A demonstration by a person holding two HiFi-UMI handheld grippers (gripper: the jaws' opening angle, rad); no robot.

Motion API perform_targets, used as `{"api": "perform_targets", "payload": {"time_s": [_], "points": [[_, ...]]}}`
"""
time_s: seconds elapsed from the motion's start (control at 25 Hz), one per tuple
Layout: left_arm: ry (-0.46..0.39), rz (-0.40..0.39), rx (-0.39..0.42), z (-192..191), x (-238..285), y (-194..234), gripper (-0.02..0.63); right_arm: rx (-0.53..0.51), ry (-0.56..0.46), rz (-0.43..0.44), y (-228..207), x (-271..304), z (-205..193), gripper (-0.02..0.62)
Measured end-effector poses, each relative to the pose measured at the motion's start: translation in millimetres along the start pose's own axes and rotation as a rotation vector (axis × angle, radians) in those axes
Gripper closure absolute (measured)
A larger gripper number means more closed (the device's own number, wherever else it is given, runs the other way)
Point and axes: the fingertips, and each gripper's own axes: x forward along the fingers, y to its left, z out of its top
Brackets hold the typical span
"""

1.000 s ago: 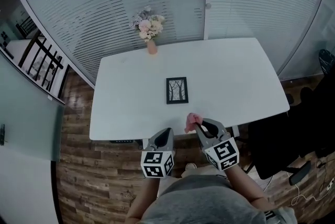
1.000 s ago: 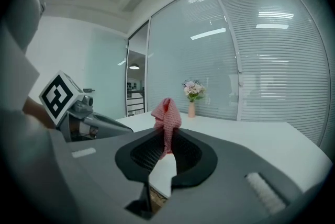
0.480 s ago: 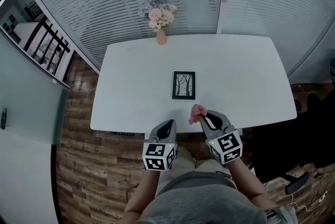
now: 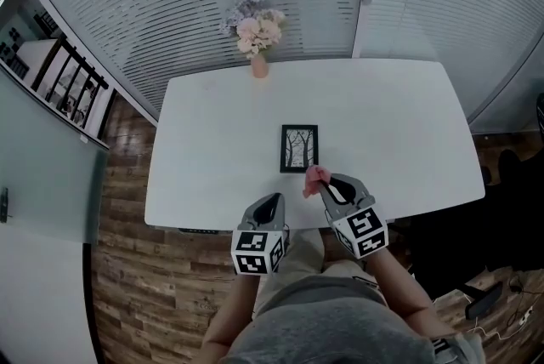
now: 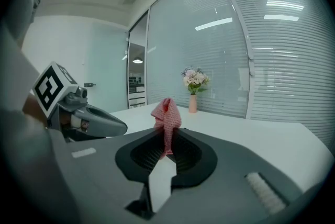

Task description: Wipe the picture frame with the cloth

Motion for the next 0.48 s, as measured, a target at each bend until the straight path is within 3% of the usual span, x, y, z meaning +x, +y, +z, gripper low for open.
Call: {"api": "perform_targets", "payload": {"time_s": [0.48], "points": [[0.065,-0.006,-0.009,-4.3,53.2,34.3,0.601,-0.043,0.085,0.093,-5.7,71.7,-3.3,0.555]]}}
